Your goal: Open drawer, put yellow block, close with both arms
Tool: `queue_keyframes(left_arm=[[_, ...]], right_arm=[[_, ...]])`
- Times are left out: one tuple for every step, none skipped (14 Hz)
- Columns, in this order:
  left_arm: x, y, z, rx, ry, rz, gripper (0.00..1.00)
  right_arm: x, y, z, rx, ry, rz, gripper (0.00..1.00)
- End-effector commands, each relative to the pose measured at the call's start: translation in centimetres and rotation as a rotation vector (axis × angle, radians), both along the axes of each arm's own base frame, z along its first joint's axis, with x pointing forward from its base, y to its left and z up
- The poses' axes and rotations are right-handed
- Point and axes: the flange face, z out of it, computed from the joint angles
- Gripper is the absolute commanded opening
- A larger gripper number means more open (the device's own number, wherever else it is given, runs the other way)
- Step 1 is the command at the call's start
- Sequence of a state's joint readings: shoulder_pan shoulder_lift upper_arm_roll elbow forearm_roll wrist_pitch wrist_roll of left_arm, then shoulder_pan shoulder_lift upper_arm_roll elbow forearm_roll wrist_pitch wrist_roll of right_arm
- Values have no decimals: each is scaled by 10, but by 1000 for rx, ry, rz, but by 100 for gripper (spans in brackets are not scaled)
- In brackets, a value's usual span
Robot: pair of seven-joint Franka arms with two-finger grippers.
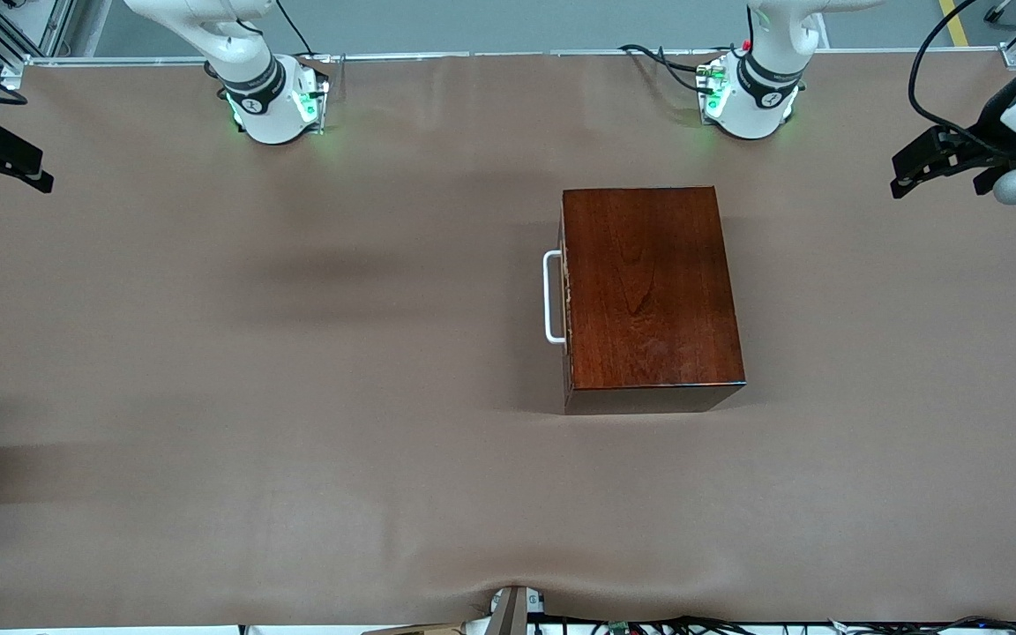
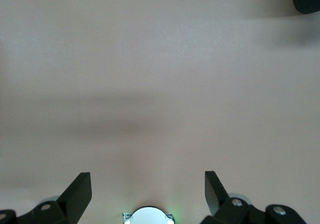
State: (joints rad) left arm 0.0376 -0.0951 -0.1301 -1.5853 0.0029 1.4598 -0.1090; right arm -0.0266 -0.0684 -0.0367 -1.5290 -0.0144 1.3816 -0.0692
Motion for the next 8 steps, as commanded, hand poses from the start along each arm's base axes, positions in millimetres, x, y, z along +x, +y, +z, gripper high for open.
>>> queue_keyframes(left_arm=[[-19, 0, 13, -11, -19, -19, 100], [-20, 0, 15, -11, -24, -19, 100], [-21, 0, 15, -10, -24, -19, 100], [-23, 0, 17, -11, -27, -19, 100], [-26, 0, 15, -8, -22, -19, 100], [-28, 0, 15, -7, -24, -18, 100], [-27, 0, 15, -8, -28, -19, 100], [-25, 0, 15, -10, -30, -19, 100]], right_arm=[[-1, -1, 4, 20, -2, -2, 100], [-1, -1, 4, 20, -2, -2, 100], [0, 0, 4, 20, -4, -1, 100], [0, 0, 4, 20, -4, 1, 100], [0, 0, 4, 20, -4, -1, 100], [0, 0, 4, 20, -4, -1, 100], [0, 0, 4, 20, -4, -1, 100], [0, 0, 4, 20, -4, 1, 100]])
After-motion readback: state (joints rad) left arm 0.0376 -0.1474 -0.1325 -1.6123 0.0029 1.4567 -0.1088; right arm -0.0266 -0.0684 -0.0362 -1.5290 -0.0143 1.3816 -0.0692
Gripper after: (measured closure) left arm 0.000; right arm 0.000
